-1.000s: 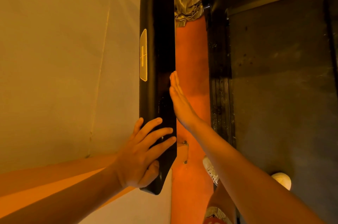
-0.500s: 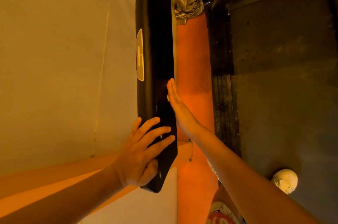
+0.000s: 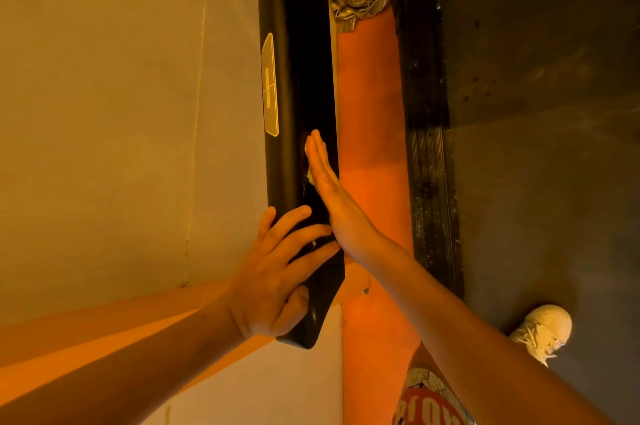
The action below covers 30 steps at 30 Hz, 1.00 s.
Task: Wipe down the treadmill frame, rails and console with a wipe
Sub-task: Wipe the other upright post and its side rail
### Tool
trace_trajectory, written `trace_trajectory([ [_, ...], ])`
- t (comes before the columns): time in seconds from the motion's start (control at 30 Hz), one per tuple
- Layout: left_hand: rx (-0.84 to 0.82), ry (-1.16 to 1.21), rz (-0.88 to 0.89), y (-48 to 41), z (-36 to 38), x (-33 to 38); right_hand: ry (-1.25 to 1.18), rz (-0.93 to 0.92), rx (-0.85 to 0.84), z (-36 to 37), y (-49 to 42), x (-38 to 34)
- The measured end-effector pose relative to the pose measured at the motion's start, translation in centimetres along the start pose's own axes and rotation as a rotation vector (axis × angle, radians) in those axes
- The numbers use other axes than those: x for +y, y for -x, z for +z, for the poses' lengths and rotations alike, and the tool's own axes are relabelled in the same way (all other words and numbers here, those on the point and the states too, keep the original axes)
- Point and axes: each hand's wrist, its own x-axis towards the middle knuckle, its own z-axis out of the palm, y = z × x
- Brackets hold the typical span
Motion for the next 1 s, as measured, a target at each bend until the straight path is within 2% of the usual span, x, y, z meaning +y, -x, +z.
trace_trajectory([
  [0.23,0.012,-0.003,0.008,0.2,0.1,0.1,0.034,0.035,0.058,-0.7,-0.5,1.2],
  [0.33,0.004,-0.002,0.002,0.2,0.1,0.0,-0.052,0.052,0.031,0.0,0.1,0.8],
  [0.5,-0.145,-0.141,0.041,-0.1,-1.3,0.1,-0.119,0.088,0.032,-0.7,0.9,2.3],
  [0.6,-0.266,-0.242,0.165,-0.9,-3.5,-1.4,-0.182,0.138,0.046,-0.6,1.0,2.3],
  [0.77,-0.32,-0.351,0.319,-5.5,-8.3,-6.2,-0.195,0.1,0.144,1.0,1.0,3.2],
  [1.0,-0.64,-0.501,0.679,-17.2,-11.9,-11.5,-0.161,0.125,0.296,2.9,1.3,3.3],
])
